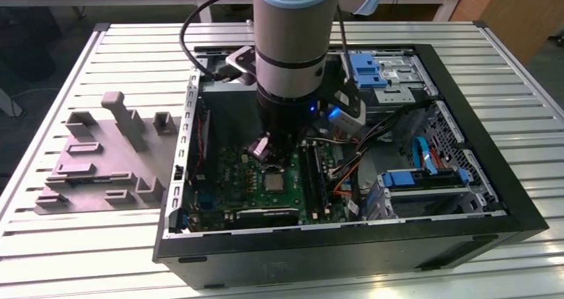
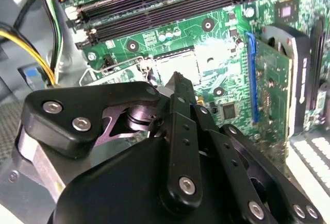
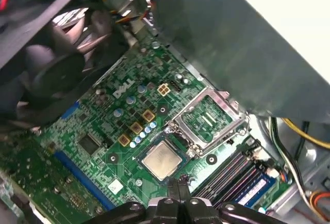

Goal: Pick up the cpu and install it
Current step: 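Close the cpu cover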

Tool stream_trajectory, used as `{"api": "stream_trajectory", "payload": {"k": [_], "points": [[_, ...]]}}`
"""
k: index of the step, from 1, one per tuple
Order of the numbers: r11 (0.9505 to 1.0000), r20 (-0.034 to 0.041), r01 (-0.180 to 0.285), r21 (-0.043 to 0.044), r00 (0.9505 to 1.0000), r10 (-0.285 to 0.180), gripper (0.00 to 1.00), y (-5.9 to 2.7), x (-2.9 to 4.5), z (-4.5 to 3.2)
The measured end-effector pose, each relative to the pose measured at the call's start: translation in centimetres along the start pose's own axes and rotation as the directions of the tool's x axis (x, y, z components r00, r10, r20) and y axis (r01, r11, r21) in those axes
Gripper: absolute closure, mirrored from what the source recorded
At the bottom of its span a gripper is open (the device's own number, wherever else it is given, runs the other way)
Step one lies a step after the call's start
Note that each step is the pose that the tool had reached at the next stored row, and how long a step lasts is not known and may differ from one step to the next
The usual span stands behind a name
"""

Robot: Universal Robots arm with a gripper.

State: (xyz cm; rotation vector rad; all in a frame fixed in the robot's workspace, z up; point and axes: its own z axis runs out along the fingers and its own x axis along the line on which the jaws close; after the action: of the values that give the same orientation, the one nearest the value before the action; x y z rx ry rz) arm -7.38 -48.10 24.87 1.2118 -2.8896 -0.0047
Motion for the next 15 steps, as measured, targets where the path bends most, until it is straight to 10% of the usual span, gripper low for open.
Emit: {"api": "stream_trajectory", "payload": {"k": [4,9,15], "points": [[0.999,0.0063,0.044,-0.0054,0.999,-0.044,0.89,0.0,0.0,0.07],[0.9967,0.0703,0.051,-0.0629,0.9965,-0.046,0.89,-0.05,-0.06,0.09],[0.9938,0.1061,0.055,-0.0964,0.9934,-0.044,0.89,-0.4,-0.41,0.32]]}}
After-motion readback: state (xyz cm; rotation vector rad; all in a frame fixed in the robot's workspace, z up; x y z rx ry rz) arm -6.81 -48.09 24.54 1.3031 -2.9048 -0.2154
